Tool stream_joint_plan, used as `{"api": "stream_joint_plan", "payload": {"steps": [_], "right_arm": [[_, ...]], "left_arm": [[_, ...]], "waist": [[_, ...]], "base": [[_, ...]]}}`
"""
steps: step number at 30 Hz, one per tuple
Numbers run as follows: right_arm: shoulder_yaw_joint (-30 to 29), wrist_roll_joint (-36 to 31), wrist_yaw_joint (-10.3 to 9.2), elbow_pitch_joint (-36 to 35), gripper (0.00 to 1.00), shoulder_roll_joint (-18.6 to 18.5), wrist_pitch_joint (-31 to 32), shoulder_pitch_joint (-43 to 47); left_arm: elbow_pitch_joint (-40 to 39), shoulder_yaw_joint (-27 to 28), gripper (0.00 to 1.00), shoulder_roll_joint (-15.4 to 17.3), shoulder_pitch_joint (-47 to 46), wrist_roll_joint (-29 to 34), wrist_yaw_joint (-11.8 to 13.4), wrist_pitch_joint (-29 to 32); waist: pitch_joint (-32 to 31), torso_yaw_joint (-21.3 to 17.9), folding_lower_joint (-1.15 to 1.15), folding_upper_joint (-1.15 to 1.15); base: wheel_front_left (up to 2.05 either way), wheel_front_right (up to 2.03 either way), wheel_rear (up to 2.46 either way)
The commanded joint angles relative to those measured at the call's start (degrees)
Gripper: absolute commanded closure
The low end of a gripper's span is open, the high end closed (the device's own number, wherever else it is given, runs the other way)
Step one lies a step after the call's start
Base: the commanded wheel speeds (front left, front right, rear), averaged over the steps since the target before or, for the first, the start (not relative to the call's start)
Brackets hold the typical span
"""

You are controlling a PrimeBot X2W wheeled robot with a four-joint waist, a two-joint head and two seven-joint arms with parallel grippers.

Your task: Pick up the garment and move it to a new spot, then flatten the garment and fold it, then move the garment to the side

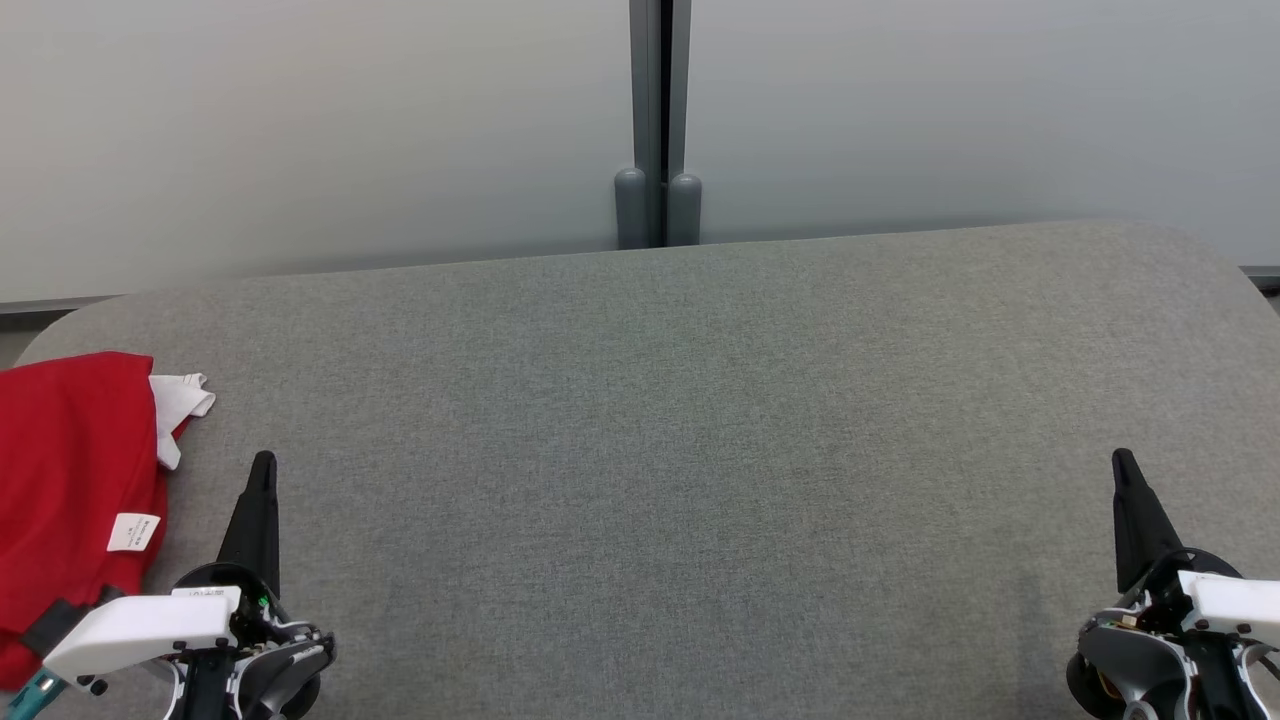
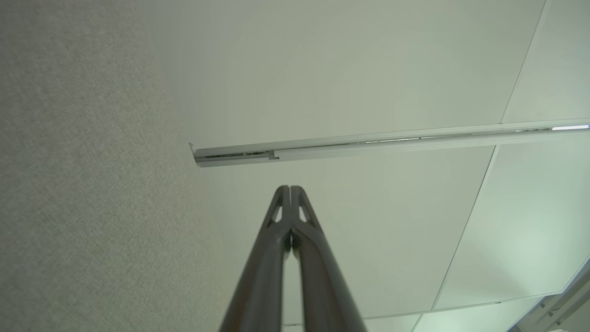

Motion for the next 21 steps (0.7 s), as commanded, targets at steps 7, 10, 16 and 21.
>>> {"api": "stream_joint_plan", "payload": {"steps": [7,10,16,21], "right_arm": [[-0.03,-0.29,0.00,0.17,1.00,-0.04,0.13,-0.42],[-0.03,-0.29,0.00,0.17,1.00,-0.04,0.13,-0.42],[-0.03,-0.29,0.00,0.17,1.00,-0.04,0.13,-0.42],[-0.03,-0.29,0.00,0.17,1.00,-0.04,0.14,-0.42]], "left_arm": [[-0.02,0.13,1.00,0.17,-0.79,-0.09,-0.19,0.19],[-0.02,0.14,1.00,0.17,-0.79,-0.09,-0.19,0.19],[-0.02,0.14,1.00,0.17,-0.79,-0.09,-0.19,0.19],[-0.02,0.13,1.00,0.17,-0.79,-0.09,-0.19,0.19]], "waist": [[0.00,0.00,0.00,0.00],[0.00,0.00,0.00,0.00],[0.00,0.00,0.00,0.00],[0.00,0.00,0.00,0.00]], "base": [[0.00,0.00,0.00],[0.00,0.00,0.00],[0.00,0.00,0.00],[0.00,0.00,0.00]]}}
